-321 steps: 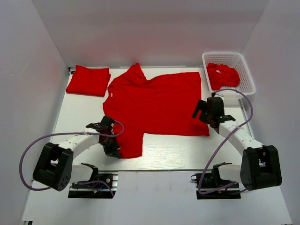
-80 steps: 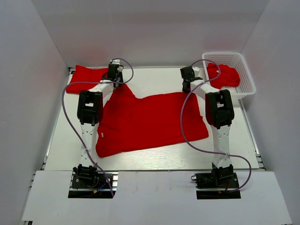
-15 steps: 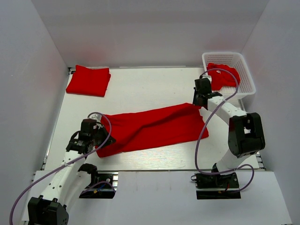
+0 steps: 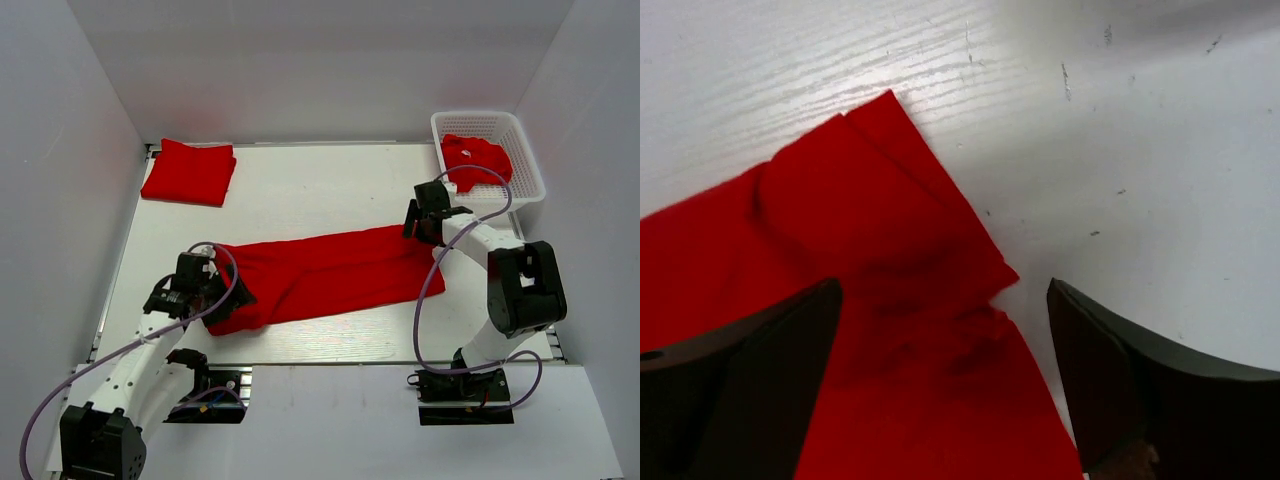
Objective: Fold and stack the t-shirts
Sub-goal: Fold the other side of the tshirt into a rectangle
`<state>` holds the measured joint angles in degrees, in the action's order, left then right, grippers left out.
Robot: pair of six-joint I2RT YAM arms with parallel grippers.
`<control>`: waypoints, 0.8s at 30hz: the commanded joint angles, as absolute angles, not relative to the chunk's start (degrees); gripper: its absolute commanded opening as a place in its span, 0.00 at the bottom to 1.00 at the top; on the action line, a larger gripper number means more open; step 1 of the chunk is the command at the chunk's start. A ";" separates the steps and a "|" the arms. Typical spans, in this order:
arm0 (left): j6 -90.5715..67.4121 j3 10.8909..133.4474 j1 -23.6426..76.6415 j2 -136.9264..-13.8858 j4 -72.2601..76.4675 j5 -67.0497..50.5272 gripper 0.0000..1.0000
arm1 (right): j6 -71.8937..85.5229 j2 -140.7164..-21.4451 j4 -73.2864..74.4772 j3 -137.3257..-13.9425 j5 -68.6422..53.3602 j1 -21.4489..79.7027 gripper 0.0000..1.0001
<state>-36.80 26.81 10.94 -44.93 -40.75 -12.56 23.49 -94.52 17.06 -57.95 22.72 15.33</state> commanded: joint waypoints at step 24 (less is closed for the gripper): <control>-30.23 44.38 10.11 -80.31 -15.22 -2.20 0.94 | 13.97 -96.49 6.68 -59.33 -9.59 17.40 0.90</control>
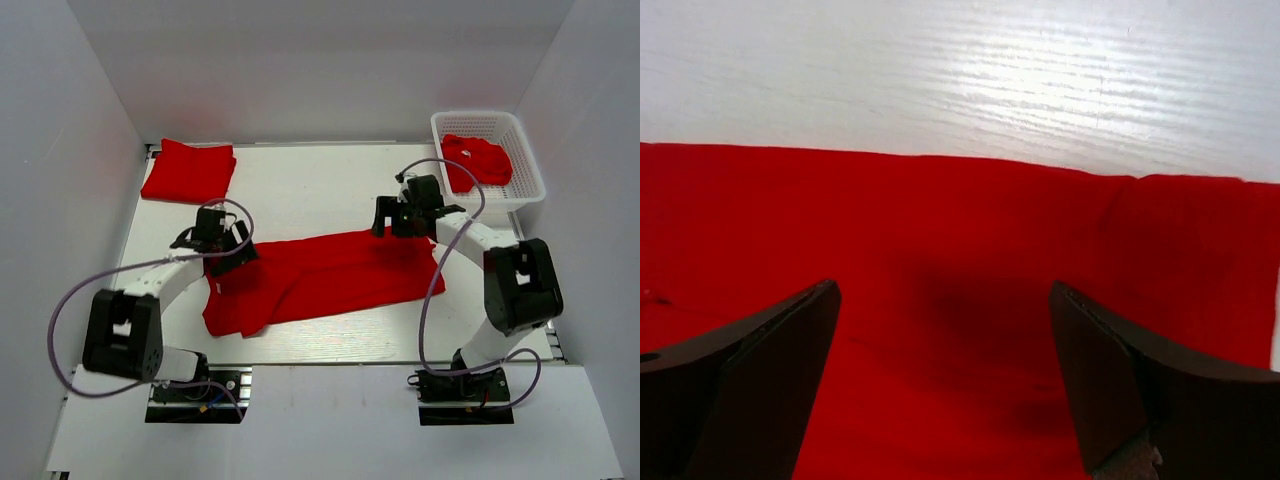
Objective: Fold and stack the t-shirts
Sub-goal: Fold the other side of the tshirt into a rectangle, then rotate the tshirt 90 degrees
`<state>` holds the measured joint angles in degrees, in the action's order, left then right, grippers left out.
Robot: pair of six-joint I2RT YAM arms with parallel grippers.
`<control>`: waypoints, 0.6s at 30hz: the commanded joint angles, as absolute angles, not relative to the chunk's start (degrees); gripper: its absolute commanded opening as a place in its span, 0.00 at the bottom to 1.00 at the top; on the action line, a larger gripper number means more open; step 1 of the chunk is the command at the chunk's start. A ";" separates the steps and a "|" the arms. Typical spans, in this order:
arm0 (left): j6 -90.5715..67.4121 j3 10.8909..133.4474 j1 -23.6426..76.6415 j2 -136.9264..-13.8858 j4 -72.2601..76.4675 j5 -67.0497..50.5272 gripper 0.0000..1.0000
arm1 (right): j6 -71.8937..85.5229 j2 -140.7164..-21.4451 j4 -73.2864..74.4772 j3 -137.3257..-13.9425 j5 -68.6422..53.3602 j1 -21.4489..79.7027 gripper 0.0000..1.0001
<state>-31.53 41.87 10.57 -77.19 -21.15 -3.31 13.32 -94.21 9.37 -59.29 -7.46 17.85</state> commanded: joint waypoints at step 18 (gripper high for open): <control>-24.17 105.76 12.12 -140.02 -19.78 -14.19 0.71 | 13.45 -92.92 8.79 -44.14 -22.30 14.93 0.90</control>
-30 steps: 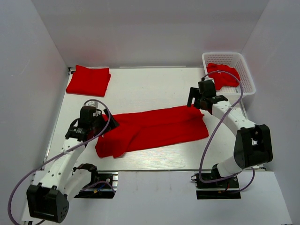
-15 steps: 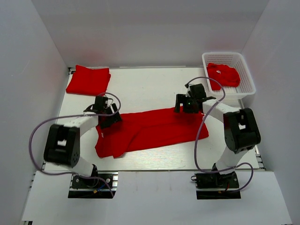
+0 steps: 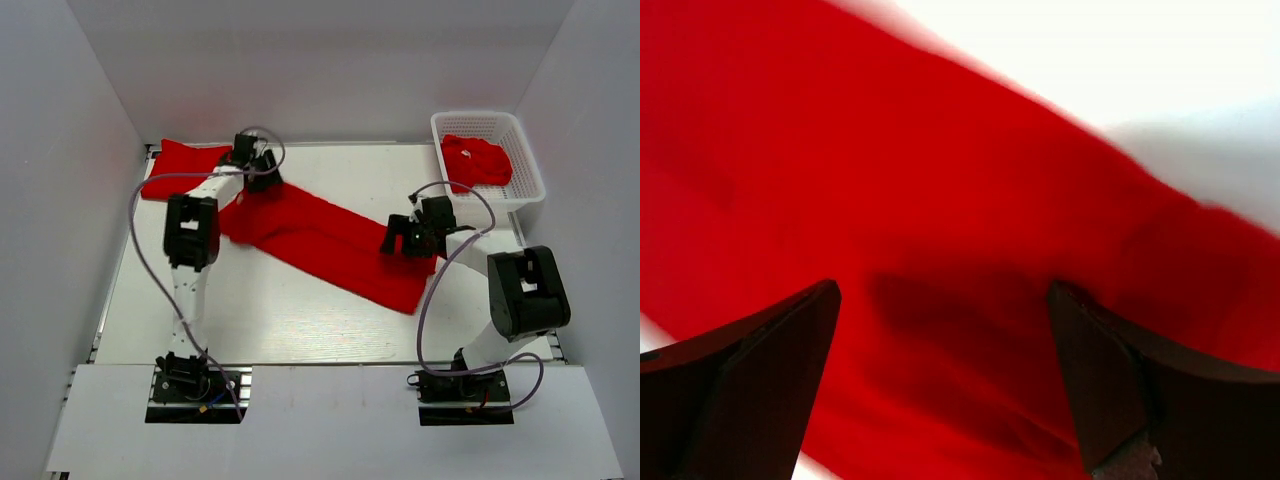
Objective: Fold and stack the t-shirts
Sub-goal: Rotate the tshirt 90 degrees
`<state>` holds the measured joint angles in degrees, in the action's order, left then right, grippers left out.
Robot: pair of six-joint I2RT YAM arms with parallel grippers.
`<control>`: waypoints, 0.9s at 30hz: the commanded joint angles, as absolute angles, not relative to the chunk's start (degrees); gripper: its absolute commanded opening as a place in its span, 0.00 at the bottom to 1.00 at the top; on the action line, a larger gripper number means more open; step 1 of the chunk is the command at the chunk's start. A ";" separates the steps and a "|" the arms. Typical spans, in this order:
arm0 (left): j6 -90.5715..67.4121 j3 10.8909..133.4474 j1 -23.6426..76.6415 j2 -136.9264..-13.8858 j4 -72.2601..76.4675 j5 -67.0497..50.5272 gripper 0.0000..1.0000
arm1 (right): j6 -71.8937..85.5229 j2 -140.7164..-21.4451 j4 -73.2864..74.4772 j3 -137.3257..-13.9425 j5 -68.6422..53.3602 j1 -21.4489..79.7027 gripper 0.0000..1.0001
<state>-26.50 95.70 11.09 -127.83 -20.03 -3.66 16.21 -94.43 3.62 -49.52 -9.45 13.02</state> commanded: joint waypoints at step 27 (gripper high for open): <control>-34.03 139.92 21.80 -163.67 14.32 -19.16 1.00 | -1.33 -90.11 9.59 -51.42 -39.47 45.62 0.90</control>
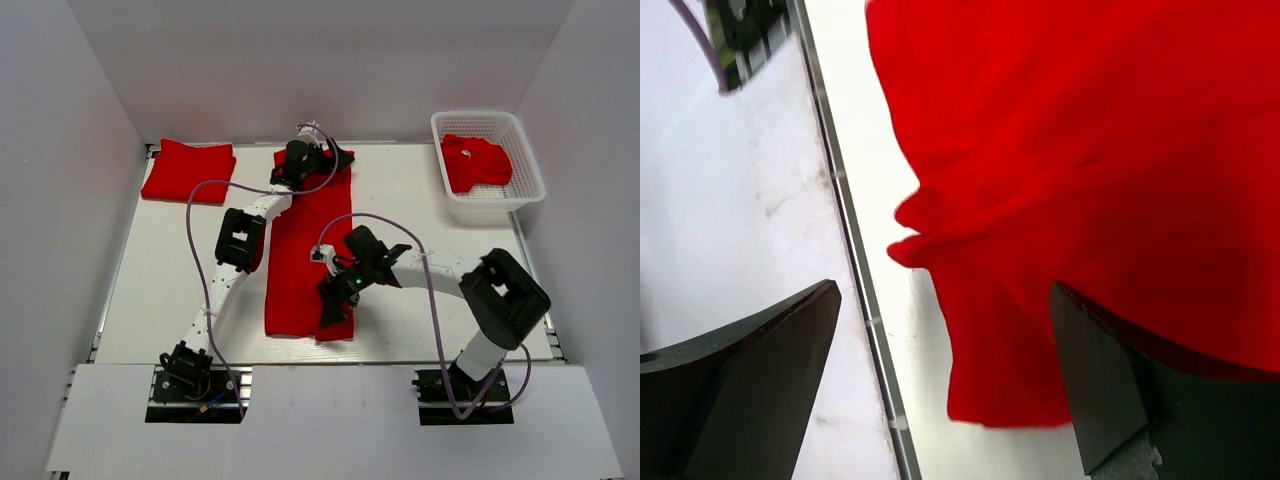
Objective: Fold and stack the t-shirts
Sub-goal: Rotate the tshirt 90 degrees, then grab the bottom of the folded rectangular tshirt with both arms
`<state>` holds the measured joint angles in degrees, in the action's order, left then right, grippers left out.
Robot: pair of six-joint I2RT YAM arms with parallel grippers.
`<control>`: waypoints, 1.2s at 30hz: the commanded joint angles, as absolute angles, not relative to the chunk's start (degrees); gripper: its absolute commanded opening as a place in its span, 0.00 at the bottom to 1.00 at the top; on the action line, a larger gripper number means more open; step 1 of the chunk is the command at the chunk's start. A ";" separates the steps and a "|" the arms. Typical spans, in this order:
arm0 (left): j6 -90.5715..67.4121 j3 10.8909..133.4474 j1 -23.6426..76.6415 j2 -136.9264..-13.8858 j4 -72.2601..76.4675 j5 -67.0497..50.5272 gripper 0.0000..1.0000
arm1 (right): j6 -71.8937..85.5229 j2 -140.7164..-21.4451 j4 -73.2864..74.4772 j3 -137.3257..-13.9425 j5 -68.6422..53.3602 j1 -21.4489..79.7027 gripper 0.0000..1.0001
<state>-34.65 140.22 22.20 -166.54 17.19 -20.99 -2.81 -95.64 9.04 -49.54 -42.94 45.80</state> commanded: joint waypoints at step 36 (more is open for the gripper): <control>-38.49 29.28 25.66 -57.32 -25.82 -17.21 1.00 | 26.01 -72.68 13.97 -35.07 -24.24 45.44 0.90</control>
